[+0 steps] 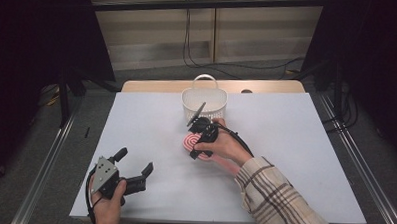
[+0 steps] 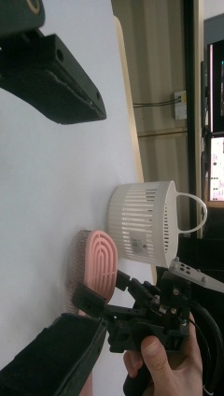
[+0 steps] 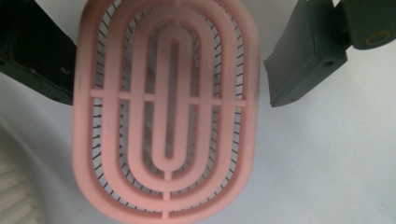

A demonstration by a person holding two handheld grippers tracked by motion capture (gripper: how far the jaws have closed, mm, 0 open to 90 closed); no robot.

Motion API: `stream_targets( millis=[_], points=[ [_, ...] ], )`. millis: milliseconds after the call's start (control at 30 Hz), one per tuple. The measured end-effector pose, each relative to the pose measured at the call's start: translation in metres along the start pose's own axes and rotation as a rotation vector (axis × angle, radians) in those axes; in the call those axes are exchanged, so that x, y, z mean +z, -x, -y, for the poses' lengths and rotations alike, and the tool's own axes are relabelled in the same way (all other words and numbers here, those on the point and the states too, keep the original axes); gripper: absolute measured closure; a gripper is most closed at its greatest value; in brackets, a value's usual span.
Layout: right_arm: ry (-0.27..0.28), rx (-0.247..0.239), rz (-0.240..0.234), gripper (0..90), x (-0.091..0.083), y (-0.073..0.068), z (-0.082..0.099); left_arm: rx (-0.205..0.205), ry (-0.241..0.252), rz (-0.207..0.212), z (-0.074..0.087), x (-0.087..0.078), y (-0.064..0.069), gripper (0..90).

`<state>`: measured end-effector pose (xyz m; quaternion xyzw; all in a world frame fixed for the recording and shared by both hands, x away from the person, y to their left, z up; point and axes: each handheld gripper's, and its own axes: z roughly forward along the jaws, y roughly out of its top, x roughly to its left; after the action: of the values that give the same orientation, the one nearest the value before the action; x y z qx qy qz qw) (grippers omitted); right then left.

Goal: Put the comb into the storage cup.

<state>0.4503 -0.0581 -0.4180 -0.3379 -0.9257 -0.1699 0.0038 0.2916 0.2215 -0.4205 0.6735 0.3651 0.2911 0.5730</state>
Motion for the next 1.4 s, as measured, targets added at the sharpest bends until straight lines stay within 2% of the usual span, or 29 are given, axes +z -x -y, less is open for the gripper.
stream_targets(
  millis=[333,467,700,900,1333,1400],
  points=[
    [-0.027,-0.002,0.036,6.9,0.007,-0.001,-0.003,0.002,0.002,-0.003,0.0,0.0,0.0,1.9],
    [-0.037,-0.007,0.036,7.3,0.01,-0.002,-0.004,0.01,0.0,-0.002,0.0,0.0,-0.001,1.9],
    [-0.051,0.015,0.061,10.4,0.012,-0.002,-0.007,0.011,-0.002,-0.004,0.0,-0.001,-0.001,1.9],
    [-0.059,0.016,0.04,18.3,0.012,-0.003,-0.008,0.009,0.0,-0.005,0.0,-0.001,-0.001,1.9],
    [-0.08,0.023,0.025,19.8,0.012,-0.003,-0.008,0.01,-0.001,-0.005,0.0,-0.001,-0.001,1.9],
    [-0.075,0.018,0.046,19.9,0.011,-0.005,-0.008,0.013,-0.003,-0.005,0.0,0.0,-0.001,1.9]
  ],
)
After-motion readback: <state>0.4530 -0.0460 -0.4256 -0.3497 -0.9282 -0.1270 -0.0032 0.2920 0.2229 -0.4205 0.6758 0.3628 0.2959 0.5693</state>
